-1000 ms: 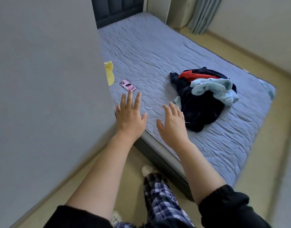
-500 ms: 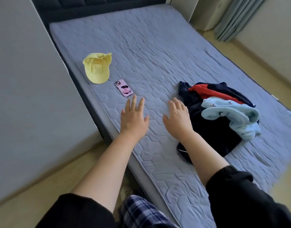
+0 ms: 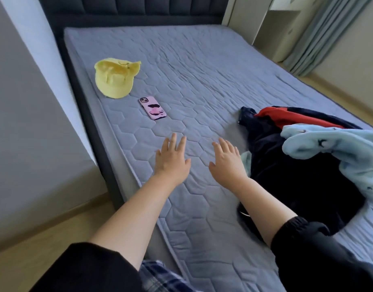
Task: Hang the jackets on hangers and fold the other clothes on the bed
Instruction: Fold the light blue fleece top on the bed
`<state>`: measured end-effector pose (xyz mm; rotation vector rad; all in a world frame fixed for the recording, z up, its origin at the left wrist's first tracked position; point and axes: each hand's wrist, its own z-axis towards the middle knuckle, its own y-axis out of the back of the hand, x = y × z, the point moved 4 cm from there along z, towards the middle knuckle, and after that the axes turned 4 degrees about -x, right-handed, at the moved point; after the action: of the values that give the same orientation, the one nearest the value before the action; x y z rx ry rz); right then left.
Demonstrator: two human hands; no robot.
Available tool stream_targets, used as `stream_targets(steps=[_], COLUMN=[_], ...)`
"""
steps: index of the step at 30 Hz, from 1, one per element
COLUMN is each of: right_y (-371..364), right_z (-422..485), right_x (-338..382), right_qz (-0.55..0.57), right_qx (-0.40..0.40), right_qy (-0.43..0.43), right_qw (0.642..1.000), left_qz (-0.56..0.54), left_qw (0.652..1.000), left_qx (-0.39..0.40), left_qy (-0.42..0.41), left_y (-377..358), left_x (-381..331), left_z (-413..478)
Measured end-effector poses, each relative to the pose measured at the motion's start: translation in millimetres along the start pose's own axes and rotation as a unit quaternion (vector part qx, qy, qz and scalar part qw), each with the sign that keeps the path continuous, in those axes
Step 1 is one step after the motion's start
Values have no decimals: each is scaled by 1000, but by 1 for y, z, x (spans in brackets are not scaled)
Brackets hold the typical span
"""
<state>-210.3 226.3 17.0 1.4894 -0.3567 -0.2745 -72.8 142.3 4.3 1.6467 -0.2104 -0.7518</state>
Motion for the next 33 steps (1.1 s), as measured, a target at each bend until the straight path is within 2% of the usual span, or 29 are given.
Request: stream_targets(steps=[3, 6, 9, 13, 14, 15, 18, 20, 21, 25, 28, 30, 31, 32, 33], right_y=[-20, -37, -61, -91, -95, -93, -59, -26, -10, 22, 22, 19, 17, 19, 23], right_z=[1, -9, -27, -57, -65, -71, -72, -57, -46, -7, 1, 4, 6, 8, 9], right_x=[-34, -62, -96, -150, -161, -170, -193, -220, -235, -291, -322, -324, -315, -300, -278], right_qz=[-8, 0, 0, -48, -41, -34, -31, -27, -36, -130, -149, -103, -42, 43, 132], right_qx=[-12, -2, 27, 99, 93, 60, -107, -213, -236, -202, -172, -135, -118, -116, -124], right_qy=[18, 39, 27, -59, -65, -54, 10, -3, -22, -83, -142, -170, -170, -161, -147], right_qw=[1000, 999, 999, 992, 993, 996, 994, 977, 971, 967, 963, 971, 978, 979, 972], left_qz=[7, -15, -36, -23, -24, -26, -40, -67, -87, -185, -236, -264, -292, -337, -406], left_qw=[1000, 998, 995, 989, 988, 986, 983, 983, 983, 974, 962, 953, 944, 928, 897], left_qx=[-17, -23, 8, 84, 102, 120, 156, 153, 145, 125, 127, 129, 123, 112, 102], left_qy=[6, 51, 96, 116, 118, 113, 91, 79, 69, 39, 51, 71, 88, 110, 139], left_y=[-31, -62, -104, -154, -162, -169, -173, -166, -162, -152, -155, -154, -153, -151, -148], left_x=[-22, -43, -68, -95, -100, -106, -127, -146, -156, -196, -200, -190, -182, -173, -164], left_z=[5, -2, -21, -44, -49, -53, -53, -45, -40, -35, -42, -44, -45, -45, -46])
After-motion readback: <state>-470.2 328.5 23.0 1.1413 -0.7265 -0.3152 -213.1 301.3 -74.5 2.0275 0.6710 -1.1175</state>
